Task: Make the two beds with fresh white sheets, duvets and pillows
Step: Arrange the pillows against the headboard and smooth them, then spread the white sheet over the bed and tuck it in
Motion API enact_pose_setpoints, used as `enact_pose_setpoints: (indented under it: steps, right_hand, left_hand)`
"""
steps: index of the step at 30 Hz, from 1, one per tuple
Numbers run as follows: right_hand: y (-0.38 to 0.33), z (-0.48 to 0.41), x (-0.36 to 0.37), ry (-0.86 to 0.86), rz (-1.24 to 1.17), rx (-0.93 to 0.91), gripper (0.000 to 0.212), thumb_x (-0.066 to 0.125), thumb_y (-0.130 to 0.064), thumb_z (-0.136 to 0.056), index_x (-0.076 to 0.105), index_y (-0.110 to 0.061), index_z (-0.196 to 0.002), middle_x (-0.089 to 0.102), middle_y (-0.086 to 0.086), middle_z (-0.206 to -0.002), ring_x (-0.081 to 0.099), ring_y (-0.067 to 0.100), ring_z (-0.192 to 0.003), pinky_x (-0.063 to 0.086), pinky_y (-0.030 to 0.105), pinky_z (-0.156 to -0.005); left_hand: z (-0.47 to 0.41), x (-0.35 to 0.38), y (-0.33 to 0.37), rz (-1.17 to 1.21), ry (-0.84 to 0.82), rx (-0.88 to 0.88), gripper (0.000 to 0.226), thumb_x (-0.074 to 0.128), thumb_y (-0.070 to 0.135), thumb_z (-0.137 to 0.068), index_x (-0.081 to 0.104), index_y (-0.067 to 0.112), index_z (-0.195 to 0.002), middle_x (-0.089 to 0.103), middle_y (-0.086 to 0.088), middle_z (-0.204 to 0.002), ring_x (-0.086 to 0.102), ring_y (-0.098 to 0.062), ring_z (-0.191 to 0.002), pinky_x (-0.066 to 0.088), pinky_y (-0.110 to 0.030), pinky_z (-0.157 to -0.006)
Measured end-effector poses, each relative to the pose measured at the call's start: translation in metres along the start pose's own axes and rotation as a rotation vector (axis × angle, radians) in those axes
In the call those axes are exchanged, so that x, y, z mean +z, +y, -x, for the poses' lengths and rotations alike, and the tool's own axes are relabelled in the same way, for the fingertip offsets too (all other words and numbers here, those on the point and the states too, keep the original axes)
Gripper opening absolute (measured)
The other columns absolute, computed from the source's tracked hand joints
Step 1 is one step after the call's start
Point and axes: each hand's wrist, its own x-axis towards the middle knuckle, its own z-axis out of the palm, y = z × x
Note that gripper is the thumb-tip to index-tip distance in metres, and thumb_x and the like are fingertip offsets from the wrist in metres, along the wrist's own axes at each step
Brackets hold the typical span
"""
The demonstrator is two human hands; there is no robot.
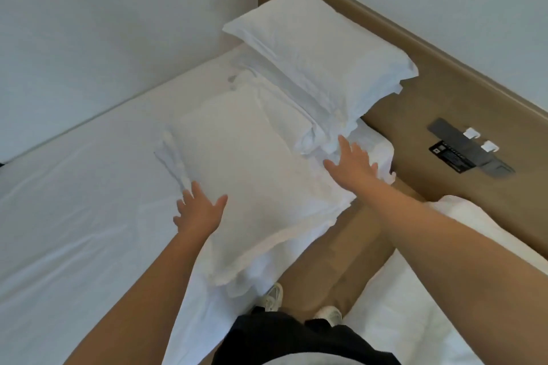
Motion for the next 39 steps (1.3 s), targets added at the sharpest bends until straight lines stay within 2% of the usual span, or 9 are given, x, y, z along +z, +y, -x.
enact_pose_setpoints:
  steps: [2,5,10,18,22,25,33,36,39]
  right_hand:
    - [0.014,0.017,0.019,0.051,0.133,-0.028,0.071,0.034,-0.058,-0.099,-0.005,-0.036,-0.154,-0.005,0.004,-0.164,-0.001,0.033,-0.15,0.007,0.058,-0.117]
    - [0.034,0.027,0.032,0.076,0.224,-0.024,0.074,0.033,-0.062,-0.097,-0.006,-0.036,-0.154,-0.006,0.005,-0.164,-0.002,0.034,-0.15,0.01,0.06,-0.116]
    - [0.13,0.061,0.032,0.097,0.142,0.155,0.073,0.035,-0.061,-0.097,-0.003,-0.036,-0.154,-0.004,0.004,-0.164,-0.001,0.033,-0.151,0.01,0.059,-0.117]
    - [0.313,0.145,0.02,0.151,0.013,0.514,0.072,0.027,-0.06,-0.098,-0.011,-0.035,-0.154,-0.007,0.005,-0.164,-0.001,0.034,-0.151,0.012,0.058,-0.118]
    - [0.38,0.195,0.027,0.14,-0.114,0.708,0.073,0.032,-0.055,-0.1,-0.013,-0.035,-0.154,-0.008,0.005,-0.164,-0.002,0.032,-0.151,0.014,0.057,-0.118]
    - [0.417,0.211,0.028,0.15,-0.21,0.83,0.074,0.034,-0.053,-0.1,-0.014,-0.035,-0.154,-0.008,0.006,-0.164,-0.003,0.032,-0.151,0.013,0.056,-0.118]
    - [0.486,0.174,0.031,0.105,-0.384,1.033,0.076,0.038,-0.052,-0.099,-0.011,-0.033,-0.154,-0.006,0.007,-0.163,-0.002,0.033,-0.15,0.014,0.057,-0.117]
    - [0.522,0.129,0.037,0.07,-0.513,1.138,0.076,0.037,-0.052,-0.099,-0.012,-0.033,-0.154,-0.007,0.007,-0.164,-0.002,0.033,-0.15,0.013,0.056,-0.118]
    - [0.548,0.088,0.036,0.037,-0.596,1.141,0.076,0.035,-0.051,-0.1,-0.015,-0.032,-0.153,-0.01,0.006,-0.164,-0.004,0.033,-0.15,0.013,0.056,-0.119]
  left_hand:
    - [0.007,0.007,0.001,-0.059,0.001,0.085,0.081,0.042,0.058,-0.095,0.005,0.018,-0.154,0.012,-0.01,-0.16,0.012,-0.035,-0.146,0.021,-0.058,-0.113]
    - [0.008,0.013,0.017,-0.145,-0.029,0.175,0.08,0.037,0.059,-0.096,-0.002,0.02,-0.155,0.002,-0.008,-0.163,0.002,-0.032,-0.148,0.014,-0.057,-0.115]
    - [0.027,0.061,0.1,-0.31,-0.077,0.422,0.078,0.034,0.058,-0.097,-0.001,0.02,-0.155,0.001,-0.008,-0.163,0.001,-0.032,-0.149,0.013,-0.058,-0.115]
    - [0.126,0.181,0.248,-0.588,-0.183,0.836,0.079,0.032,0.061,-0.096,-0.004,0.023,-0.155,-0.002,-0.007,-0.163,-0.001,-0.031,-0.15,0.011,-0.056,-0.117]
    - [0.183,0.23,0.305,-0.722,-0.224,1.042,0.082,0.034,0.067,-0.093,0.0,0.026,-0.155,0.0,-0.006,-0.163,0.0,-0.031,-0.15,0.009,-0.057,-0.116]
    - [0.21,0.26,0.356,-0.783,-0.299,1.176,0.08,0.035,0.063,-0.095,0.0,0.025,-0.155,-0.001,-0.006,-0.163,-0.001,-0.031,-0.15,0.008,-0.058,-0.116]
    - [0.238,0.369,0.486,-1.102,-0.444,1.436,0.075,0.035,0.058,-0.097,0.002,0.024,-0.155,0.001,-0.006,-0.163,-0.004,-0.03,-0.149,0.008,-0.058,-0.117]
    - [0.236,0.433,0.544,-1.223,-0.513,1.465,0.073,0.034,0.057,-0.097,0.005,0.022,-0.155,0.006,-0.004,-0.162,0.001,-0.028,-0.149,0.014,-0.056,-0.116]
    - [0.238,0.478,0.595,-1.248,-0.571,1.491,0.067,0.036,0.054,-0.098,0.014,0.021,-0.152,0.02,-0.003,-0.158,0.015,-0.025,-0.146,0.024,-0.051,-0.113]
